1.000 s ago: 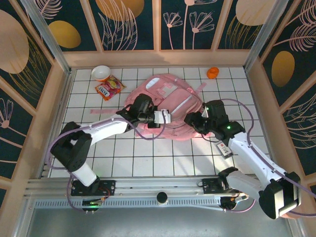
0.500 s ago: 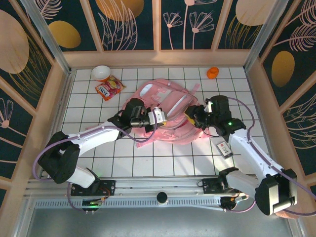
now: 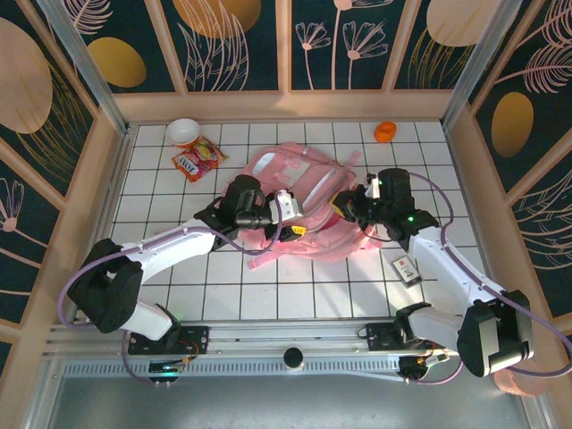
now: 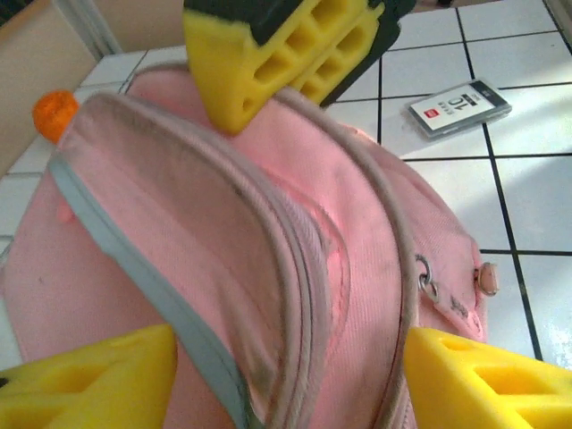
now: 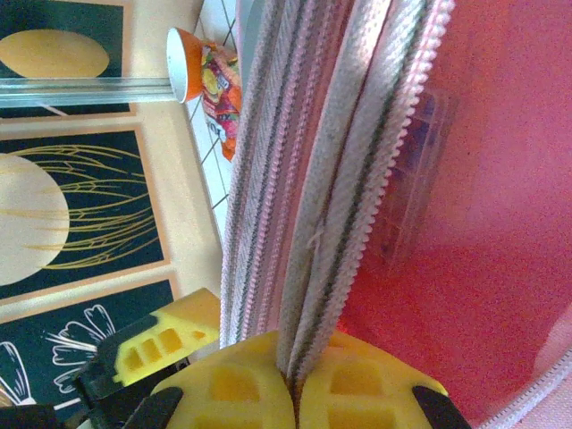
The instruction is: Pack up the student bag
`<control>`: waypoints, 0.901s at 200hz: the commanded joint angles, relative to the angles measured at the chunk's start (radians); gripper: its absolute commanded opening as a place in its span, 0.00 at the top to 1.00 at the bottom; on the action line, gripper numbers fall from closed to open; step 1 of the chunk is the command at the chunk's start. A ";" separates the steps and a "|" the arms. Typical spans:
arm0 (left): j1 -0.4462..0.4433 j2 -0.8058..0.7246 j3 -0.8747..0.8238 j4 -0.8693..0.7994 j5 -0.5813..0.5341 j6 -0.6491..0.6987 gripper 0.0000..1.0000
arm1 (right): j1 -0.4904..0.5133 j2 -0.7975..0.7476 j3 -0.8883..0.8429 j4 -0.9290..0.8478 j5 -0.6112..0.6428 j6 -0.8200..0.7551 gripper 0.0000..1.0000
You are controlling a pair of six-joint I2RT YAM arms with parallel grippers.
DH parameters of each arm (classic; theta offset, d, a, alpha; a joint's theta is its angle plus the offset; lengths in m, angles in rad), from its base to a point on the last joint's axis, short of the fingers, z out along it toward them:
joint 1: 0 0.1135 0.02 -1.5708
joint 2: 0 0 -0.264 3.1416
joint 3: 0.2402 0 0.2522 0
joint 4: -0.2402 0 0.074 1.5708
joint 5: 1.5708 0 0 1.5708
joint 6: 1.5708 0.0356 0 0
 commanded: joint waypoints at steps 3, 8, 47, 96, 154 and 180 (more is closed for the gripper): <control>-0.002 0.016 0.058 -0.010 0.026 -0.032 0.24 | -0.003 0.000 0.023 0.094 -0.061 -0.030 1.00; -0.002 0.023 0.064 -0.010 0.019 -0.036 0.23 | -0.004 0.001 0.025 0.094 -0.065 -0.031 1.00; -0.001 0.119 0.128 -0.032 -0.004 -0.005 0.26 | -0.004 -0.001 0.035 0.094 -0.085 -0.053 1.00; -0.001 0.171 0.172 -0.041 -0.045 -0.090 1.00 | -0.005 -0.014 0.057 0.050 -0.067 -0.115 1.00; -0.001 0.068 0.112 0.008 -0.133 -0.428 1.00 | -0.013 -0.025 0.058 -0.003 -0.003 -0.162 0.85; 0.000 0.041 0.122 -0.036 -0.224 -0.560 1.00 | -0.012 -0.037 0.086 -0.081 0.071 -0.214 0.70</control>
